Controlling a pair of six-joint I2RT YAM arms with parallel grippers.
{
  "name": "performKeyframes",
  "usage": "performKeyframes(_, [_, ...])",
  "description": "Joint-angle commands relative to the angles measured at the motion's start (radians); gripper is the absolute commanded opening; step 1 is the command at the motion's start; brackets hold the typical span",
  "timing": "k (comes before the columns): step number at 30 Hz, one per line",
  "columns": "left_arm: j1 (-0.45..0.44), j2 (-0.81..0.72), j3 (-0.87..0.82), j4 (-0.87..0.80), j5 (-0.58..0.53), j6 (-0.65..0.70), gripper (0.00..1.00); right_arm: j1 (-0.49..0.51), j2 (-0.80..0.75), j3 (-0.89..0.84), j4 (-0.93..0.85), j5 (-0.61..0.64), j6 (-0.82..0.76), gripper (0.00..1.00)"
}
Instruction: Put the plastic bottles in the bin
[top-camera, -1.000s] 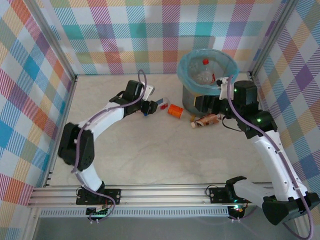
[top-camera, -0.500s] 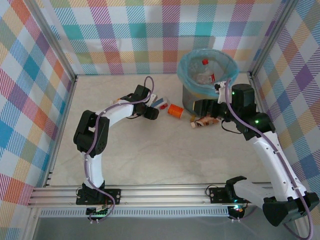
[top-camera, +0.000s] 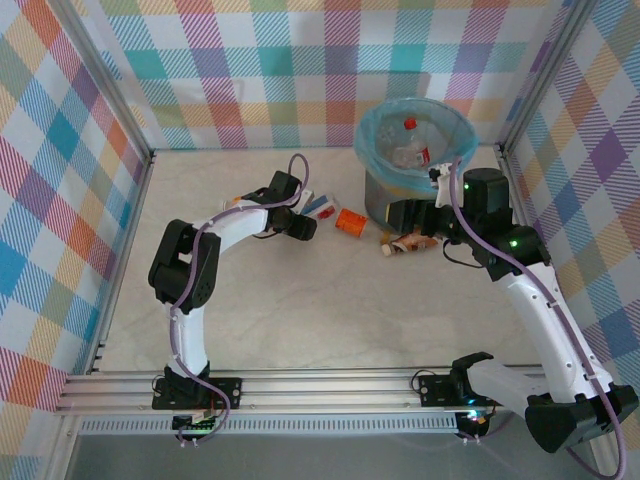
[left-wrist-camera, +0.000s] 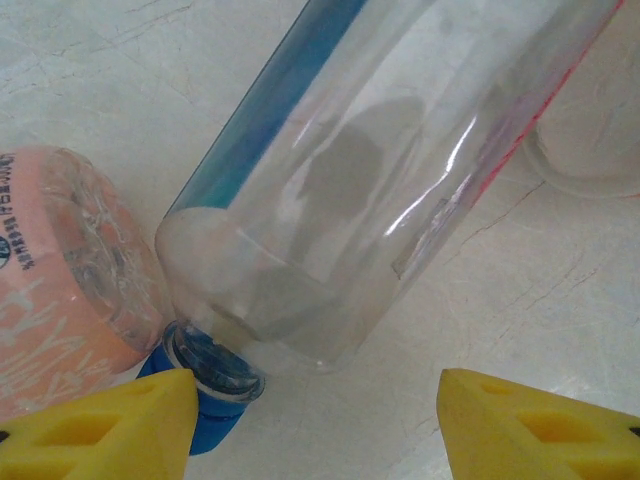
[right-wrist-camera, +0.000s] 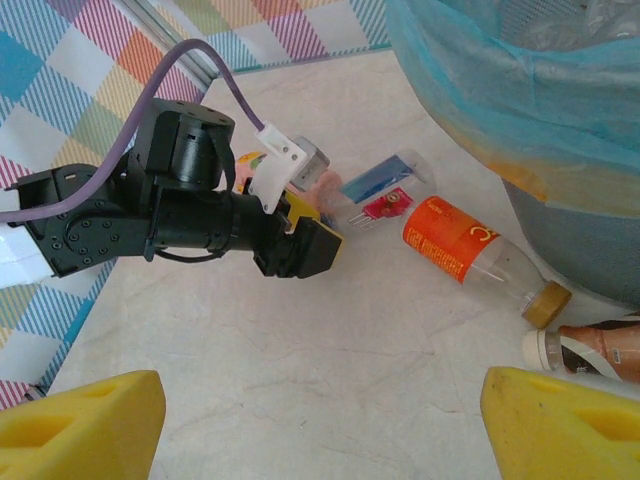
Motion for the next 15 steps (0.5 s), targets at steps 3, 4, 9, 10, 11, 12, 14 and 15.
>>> performKeyframes(3, [0.010,0.011,0.014,0.013,-0.022,-0.006,0.65,0.006,-0.016,0.006,-0.009,-0.012,-0.004,0.82])
performKeyframes(4, [0.010,0.010,0.012,0.014,-0.021,-0.006,0.65,0.007,-0.016,0.007,-0.010,-0.016,-0.002,0.82])
performKeyframes(9, [0.010,-0.009,0.009,0.022,-0.008,-0.006,0.66,0.006,-0.026,0.007,-0.010,-0.009,-0.007,0.82])
performKeyframes(10, [0.010,-0.007,0.016,0.018,-0.009,-0.005,0.65,0.007,-0.026,0.004,-0.009,-0.009,-0.007,0.82])
performKeyframes(11, [0.010,-0.006,0.019,0.016,-0.010,-0.004,0.65,0.007,-0.026,0.004,-0.007,-0.009,-0.007,0.82])
performKeyframes(12, [0.010,-0.006,0.021,0.016,-0.013,-0.004,0.65,0.007,-0.024,0.003,-0.007,-0.011,-0.007,0.82])
performKeyframes(14, [0.011,-0.007,0.019,0.023,-0.021,-0.005,0.65,0.006,-0.020,0.003,-0.009,-0.017,-0.006,0.82])
performKeyframes(15, [0.011,-0.009,0.016,0.027,-0.025,-0.004,0.65,0.006,-0.019,0.004,-0.010,-0.019,-0.007,0.82])
